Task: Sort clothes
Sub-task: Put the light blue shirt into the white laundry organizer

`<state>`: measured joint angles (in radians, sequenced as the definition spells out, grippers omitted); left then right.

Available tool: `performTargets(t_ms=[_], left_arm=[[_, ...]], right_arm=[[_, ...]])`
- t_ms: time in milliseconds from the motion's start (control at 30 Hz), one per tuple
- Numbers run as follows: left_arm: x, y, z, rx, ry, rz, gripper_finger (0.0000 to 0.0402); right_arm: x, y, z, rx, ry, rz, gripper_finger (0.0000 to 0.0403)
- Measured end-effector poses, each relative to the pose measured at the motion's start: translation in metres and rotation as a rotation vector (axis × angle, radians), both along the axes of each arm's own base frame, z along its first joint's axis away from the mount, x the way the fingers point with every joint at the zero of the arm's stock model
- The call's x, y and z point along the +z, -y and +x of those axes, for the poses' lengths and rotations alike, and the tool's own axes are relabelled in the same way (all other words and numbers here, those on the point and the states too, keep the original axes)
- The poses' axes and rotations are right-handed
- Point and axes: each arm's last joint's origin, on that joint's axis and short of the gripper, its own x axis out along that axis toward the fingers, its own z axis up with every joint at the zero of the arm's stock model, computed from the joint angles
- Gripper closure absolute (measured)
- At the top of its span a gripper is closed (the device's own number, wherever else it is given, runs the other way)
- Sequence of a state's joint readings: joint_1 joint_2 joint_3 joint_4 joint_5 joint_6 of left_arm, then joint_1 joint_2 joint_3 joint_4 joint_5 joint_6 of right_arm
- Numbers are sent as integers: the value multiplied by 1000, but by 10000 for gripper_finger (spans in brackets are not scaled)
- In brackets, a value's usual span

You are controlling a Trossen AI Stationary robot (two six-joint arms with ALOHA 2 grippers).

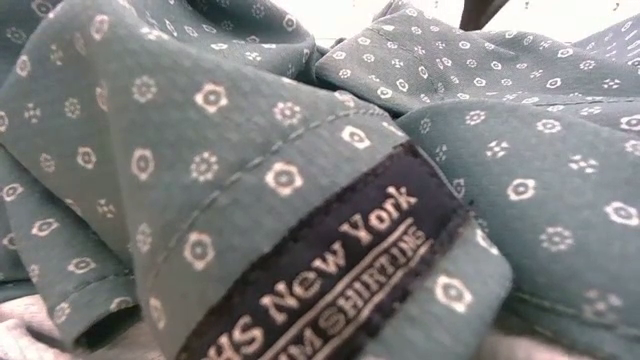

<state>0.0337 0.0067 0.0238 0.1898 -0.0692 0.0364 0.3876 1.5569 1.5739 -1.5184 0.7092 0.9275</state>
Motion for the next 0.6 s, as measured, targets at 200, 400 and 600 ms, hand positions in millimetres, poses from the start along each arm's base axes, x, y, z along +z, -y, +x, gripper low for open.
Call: performTargets(t_ms=[200, 400, 600], left_arm=[[0, 0, 0, 0, 0, 0, 264], [0, 0, 0, 0, 0, 0, 264], [0, 0, 0, 0, 0, 0, 264]], right_arm=[[-37, -4, -34, -29, 230, 119, 259], [-84, -4, -41, 10, 429, 246, 251], [-126, 0, -24, 62, 534, 250, 210]])
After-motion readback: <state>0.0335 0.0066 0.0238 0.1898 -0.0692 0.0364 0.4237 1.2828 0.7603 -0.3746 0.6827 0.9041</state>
